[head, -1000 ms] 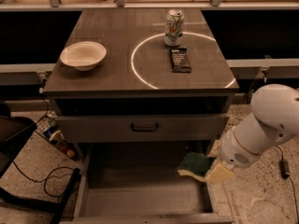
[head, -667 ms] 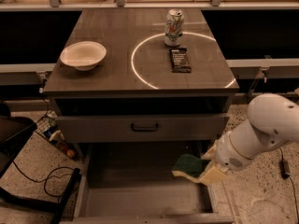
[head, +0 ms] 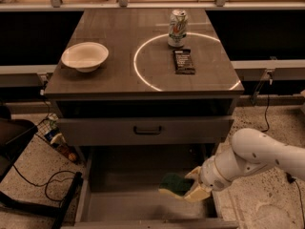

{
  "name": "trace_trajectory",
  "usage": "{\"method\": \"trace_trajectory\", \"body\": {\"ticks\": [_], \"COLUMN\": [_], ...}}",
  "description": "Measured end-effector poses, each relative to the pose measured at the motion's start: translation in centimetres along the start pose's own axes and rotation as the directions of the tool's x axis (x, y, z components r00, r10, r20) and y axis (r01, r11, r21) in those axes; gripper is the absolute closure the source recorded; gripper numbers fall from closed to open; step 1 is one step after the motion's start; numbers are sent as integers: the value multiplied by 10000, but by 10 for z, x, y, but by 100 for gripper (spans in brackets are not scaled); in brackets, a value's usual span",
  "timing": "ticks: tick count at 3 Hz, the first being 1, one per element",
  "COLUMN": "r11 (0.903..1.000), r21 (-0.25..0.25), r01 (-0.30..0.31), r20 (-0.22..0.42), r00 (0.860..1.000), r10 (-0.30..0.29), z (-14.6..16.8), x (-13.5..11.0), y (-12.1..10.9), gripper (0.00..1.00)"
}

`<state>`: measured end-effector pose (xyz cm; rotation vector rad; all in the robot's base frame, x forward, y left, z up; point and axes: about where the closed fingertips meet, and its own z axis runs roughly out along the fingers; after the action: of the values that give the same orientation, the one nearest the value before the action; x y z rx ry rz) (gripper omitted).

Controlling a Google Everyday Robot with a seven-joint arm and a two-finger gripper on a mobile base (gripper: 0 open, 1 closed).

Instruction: Place sponge into middle drawer

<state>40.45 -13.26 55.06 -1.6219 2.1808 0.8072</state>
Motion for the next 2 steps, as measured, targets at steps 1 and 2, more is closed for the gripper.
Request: {"method": "trace_trajectory", "body": {"ticks": [1,2], "r11": [9994,9983], "r21": [-328,-591], "r01": [114,6], "r20": [436,798], "r00": [9990,9968], "r10": [-99,42], "z": [46,88], "x": [5,6], "y": [-12,-23], "gripper": [100,100]}}
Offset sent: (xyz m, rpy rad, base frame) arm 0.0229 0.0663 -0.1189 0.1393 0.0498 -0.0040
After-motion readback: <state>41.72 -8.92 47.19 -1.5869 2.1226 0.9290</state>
